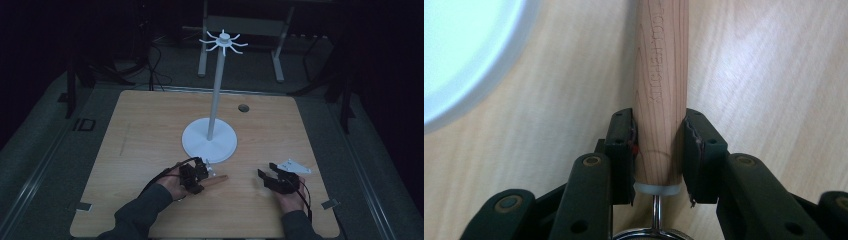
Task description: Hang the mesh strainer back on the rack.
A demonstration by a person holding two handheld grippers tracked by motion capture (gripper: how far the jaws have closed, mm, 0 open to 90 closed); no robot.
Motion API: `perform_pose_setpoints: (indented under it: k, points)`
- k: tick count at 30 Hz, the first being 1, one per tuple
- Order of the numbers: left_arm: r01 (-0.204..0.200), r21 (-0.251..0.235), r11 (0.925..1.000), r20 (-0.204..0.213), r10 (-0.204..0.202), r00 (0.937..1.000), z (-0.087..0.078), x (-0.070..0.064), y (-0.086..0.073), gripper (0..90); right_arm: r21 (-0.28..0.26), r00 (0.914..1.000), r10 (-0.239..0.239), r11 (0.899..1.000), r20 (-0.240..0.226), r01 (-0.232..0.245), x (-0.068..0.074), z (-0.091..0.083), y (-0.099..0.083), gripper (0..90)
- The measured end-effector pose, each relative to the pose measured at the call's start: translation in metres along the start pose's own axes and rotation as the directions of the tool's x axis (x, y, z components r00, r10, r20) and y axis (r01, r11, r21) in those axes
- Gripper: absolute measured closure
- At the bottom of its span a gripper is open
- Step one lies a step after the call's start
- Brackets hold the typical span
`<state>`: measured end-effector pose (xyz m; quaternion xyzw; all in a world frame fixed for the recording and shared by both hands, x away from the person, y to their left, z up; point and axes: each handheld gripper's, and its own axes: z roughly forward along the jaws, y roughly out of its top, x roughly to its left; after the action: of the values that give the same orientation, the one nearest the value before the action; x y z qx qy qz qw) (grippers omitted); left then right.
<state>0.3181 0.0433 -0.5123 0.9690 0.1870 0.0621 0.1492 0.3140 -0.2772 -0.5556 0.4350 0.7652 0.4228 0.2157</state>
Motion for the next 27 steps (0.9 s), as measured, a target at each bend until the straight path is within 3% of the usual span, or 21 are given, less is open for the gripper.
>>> perform_pose_setpoints:
  k: [9,12,19,25,27]
  points:
    - [0.058,-0.081,0.9951,-0.049,-0.062,0.9969,-0.016,0.008,-0.002,68.7,0.000,1.0000,-0.001,1.000,0.000,0.001,0.000,0.000,0.000,40.5]
    - [0.079,-0.114,0.9904,-0.064,-0.086,0.9942,-0.020,0.010,-0.003,68.7,0.000,1.0000,0.000,1.000,0.000,0.000,0.000,0.000,0.000,40.5]
    - [0.122,-0.206,0.9710,-0.099,-0.145,0.9845,-0.035,0.014,-0.003,68.7,0.000,1.0000,0.000,1.000,0.001,0.000,0.000,0.000,0.000,40.4]
    - [0.144,-0.284,0.9479,-0.127,-0.186,0.9742,-0.051,0.017,-0.003,68.7,0.000,1.0000,0.001,1.000,0.001,-0.001,0.000,0.000,0.000,40.4]
    - [0.153,-0.316,0.9362,-0.145,-0.207,0.9675,-0.055,0.018,-0.003,68.7,0.000,1.0000,0.001,1.000,0.002,-0.001,0.000,0.000,0.000,40.4]
